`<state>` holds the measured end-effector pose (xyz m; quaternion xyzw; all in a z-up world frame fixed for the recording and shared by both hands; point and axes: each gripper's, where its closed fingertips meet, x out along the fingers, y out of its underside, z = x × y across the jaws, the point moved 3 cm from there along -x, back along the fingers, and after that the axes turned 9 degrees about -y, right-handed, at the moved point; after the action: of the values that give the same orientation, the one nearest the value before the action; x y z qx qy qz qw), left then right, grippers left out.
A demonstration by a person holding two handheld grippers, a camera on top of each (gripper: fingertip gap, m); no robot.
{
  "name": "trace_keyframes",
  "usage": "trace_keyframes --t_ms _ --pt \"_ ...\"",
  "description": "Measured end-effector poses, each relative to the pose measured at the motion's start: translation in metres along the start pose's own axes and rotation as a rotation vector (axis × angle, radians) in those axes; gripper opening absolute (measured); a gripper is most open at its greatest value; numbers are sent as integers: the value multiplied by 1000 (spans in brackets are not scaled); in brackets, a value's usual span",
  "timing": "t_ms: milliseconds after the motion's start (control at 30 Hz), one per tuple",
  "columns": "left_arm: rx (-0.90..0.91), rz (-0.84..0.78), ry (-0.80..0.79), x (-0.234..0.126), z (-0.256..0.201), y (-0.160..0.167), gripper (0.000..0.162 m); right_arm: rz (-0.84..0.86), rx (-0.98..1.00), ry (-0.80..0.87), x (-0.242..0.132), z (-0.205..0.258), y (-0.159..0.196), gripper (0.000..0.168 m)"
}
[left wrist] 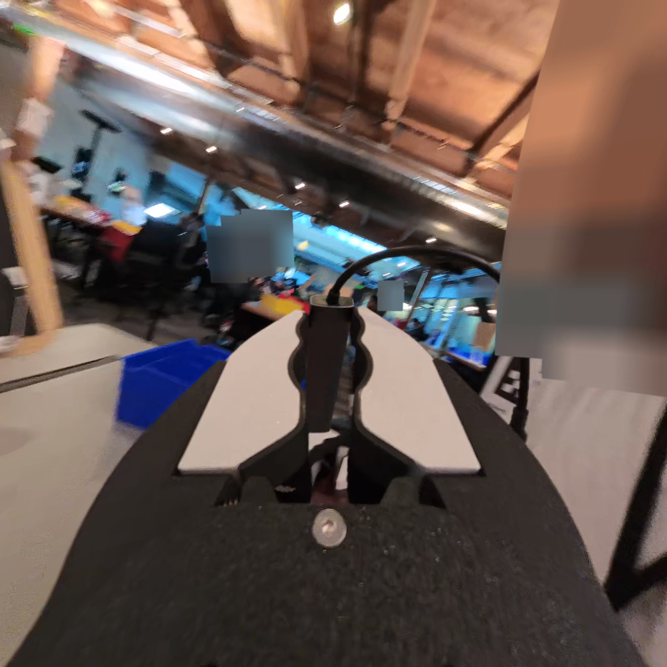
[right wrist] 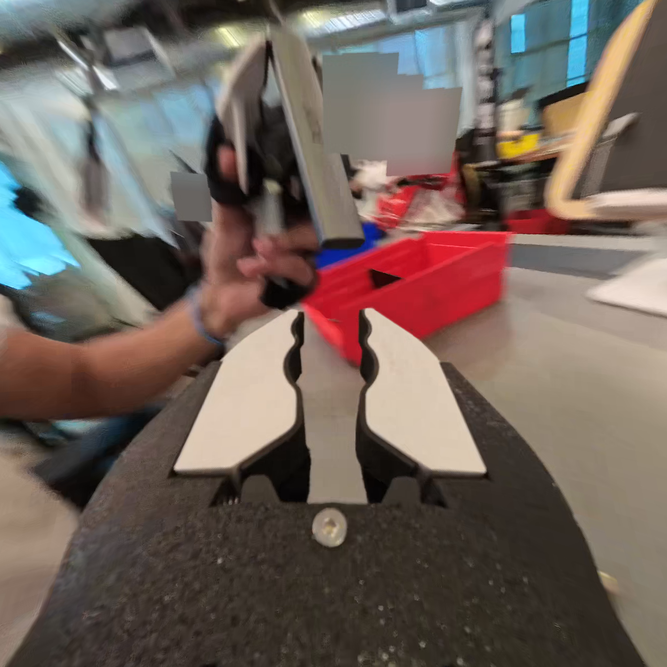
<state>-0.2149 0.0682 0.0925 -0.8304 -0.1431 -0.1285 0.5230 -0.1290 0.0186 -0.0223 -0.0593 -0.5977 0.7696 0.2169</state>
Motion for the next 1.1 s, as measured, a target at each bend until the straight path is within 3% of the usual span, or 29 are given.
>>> trace_keyframes --t_ms 67,133,300,400,733,933,1067,1100 --pt "-21 -3 158 -2 -20 17 22 -151 238 -237 -5 18 1 34" --pt "-8 19 247 -4 -33 30 22 -272 483 -460 -15 32 4 27" --pt "78 -34 353 -10 -52 29 22 -421 748 -723 -13 53 -4 42" --pt "138 -4 347 -13 -51 30 22 -508 819 -764 -14 52 -5 35" --pt "198 41 286 -26 -34 43 21 -584 891 -808 -15 41 -2 34" --pt "214 104 294 -25 -33 64 22 -567 894 -779 -16 37 2 17" --pt "180 124 286 -28 -31 63 21 -435 739 -659 -11 39 8 11" --pt "171 144 270 -30 -29 65 6 -423 658 -603 -12 37 7 10"
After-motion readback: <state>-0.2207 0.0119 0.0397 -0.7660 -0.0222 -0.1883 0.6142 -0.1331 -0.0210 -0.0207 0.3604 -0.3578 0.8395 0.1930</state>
